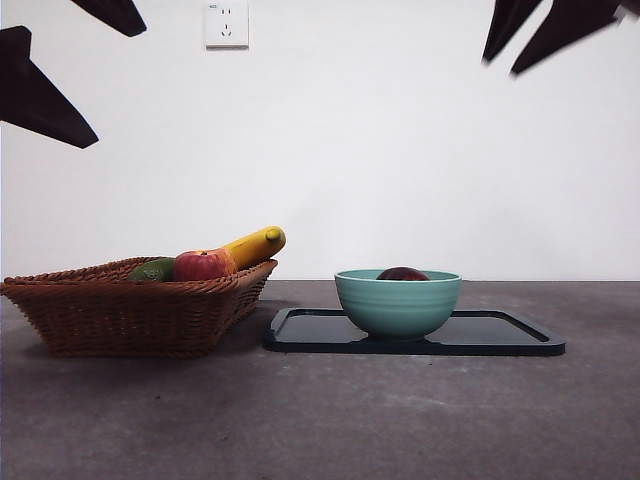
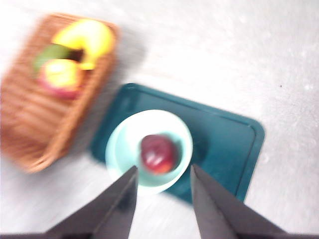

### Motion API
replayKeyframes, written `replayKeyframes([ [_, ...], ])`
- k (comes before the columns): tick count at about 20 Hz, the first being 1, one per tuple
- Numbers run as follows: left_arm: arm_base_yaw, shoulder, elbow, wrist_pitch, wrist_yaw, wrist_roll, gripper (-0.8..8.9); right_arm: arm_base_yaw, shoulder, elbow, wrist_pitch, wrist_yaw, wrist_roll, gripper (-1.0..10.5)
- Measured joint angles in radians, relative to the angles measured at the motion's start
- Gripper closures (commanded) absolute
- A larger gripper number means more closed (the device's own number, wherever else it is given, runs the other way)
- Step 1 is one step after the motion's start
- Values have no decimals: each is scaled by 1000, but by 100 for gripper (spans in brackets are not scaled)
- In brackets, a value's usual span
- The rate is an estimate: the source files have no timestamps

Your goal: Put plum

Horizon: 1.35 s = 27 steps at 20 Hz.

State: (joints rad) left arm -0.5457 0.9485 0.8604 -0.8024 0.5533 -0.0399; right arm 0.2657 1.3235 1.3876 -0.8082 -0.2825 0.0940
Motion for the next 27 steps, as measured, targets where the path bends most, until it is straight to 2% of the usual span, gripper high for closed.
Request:
replayKeyframes([
  [5, 0, 0, 0, 2, 0, 0, 410, 2, -192, -47, -77, -64, -11, 775],
  [10, 0, 0, 0, 6, 0, 0, 410, 4, -401, -277, -72, -162, -12, 775],
  [14, 0, 0, 0, 6, 0, 0, 410, 24, -519, -466, -70, -196, -14, 775],
  [18, 0, 0, 0, 6, 0, 0, 410, 29, -575, -555, -66, -240, -19, 775],
  [27, 0, 0, 0, 6, 0, 0, 410, 29, -586, -558, -54, -241, -31, 775],
])
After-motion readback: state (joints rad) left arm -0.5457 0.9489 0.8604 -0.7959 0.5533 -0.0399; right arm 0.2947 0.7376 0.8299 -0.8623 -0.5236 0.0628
